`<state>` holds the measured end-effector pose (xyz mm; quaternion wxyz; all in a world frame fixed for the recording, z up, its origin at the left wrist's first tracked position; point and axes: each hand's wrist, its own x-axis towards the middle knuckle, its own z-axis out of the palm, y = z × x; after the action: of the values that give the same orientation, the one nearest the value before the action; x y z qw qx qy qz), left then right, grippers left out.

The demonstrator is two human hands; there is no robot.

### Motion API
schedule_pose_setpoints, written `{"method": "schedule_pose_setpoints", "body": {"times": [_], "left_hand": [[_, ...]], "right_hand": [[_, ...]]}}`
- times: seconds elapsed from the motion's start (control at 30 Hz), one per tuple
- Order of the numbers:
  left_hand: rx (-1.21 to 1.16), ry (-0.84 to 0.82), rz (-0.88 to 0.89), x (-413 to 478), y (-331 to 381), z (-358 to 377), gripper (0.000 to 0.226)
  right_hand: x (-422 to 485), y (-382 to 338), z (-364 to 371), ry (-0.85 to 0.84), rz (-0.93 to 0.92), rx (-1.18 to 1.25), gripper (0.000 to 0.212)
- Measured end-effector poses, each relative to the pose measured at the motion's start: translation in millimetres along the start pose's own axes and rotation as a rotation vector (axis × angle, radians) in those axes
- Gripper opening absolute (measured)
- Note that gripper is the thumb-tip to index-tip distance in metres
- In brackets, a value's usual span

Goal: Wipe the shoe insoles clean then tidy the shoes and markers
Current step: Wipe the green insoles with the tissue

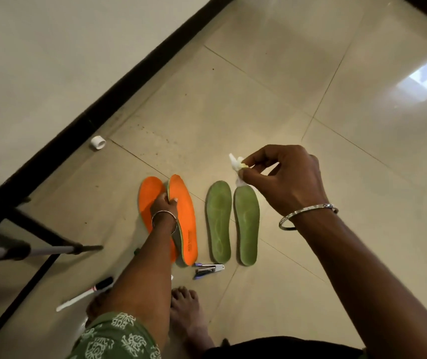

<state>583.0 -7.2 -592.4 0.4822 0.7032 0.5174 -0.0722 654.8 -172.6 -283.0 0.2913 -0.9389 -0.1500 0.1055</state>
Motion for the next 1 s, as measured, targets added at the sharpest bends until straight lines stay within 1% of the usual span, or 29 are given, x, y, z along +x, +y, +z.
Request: {"method": "schedule_pose_setpoints", "body": {"times": [0.1,0.13,0.17,0.2,0.23,0.27,0.33,0.4,0.47,0.53,0.63,0.7,0.77,0.9,1.0], "left_hand": [[0.226,0.212,0.164,-9.3,-0.3,4.4,0.039],[0.292,0.253,0.218,-13.6,0.4,7.5,0.037],[0.365,0.249,0.262,-17.4,0.4,12.6,0.032],[0.433,0.2,0.29,-22.2,1.7,18.4,0.027],[0.474,0.119,0.296,-24.7,2.1,25.8,0.024],[0.485,0.011,0.269,-28.1,2.3,34.1,0.026],[0.476,-0.213,0.134,-35.0,0.7,50.4,0.041],[0.493,-0.338,0.023,-43.0,-5.9,68.6,0.054],[0.498,-0.355,-0.036,-53.0,-12.3,84.4,0.057],[0.52,-0.337,-0.049,-64.1,-13.1,90.2,0.055],[0.556,-0.308,-0.047,-64.8,-14.4,99.2,0.044],[0.526,-0.315,-0.048,-65.8,-7.0,95.7,0.04],[0.475,-0.353,-0.031,-65.6,-0.3,88.3,0.039],[0.239,-0.424,-0.011,-61.2,8.7,59.8,0.045],[0.094,-0.473,-0.003,-59.0,18.9,28.8,0.036]], "right_hand": [[1.7,0.5,-2.6,0.016,0.031,0.001,0.005],[1.3,-0.3,-3.9,0.019,0.037,0.004,0.006],[1.4,-0.7,-4.1,0.021,0.042,0.007,0.005],[1.6,-0.8,-4.1,0.02,0.048,0.01,0.005],[2.0,-1.0,-3.8,0.021,0.051,0.013,0.005],[1.7,-1.3,-3.8,0.024,0.054,0.02,0.006],[1.3,-3.7,-2.5,0.031,0.057,0.045,0.006],[0.1,-6.8,-0.1,0.021,0.054,0.068,0.008],[-0.8,-9.2,1.9,0.004,0.041,0.07,0.009],[-1.5,-11.4,3.1,-0.005,0.018,0.061,0.009],[-3.8,-15.0,6.3,-0.029,-0.023,0.029,0.008],[-4.7,-18.5,8.8,-0.052,-0.039,0.008,0.009],[-5.3,-20.7,10.9,-0.039,-0.041,0.011,0.009],[-8.7,-30.8,13.4,0.015,-0.01,0.055,0.01],[-16.5,-41.8,15.4,0.045,0.008,0.092,0.012]]}}
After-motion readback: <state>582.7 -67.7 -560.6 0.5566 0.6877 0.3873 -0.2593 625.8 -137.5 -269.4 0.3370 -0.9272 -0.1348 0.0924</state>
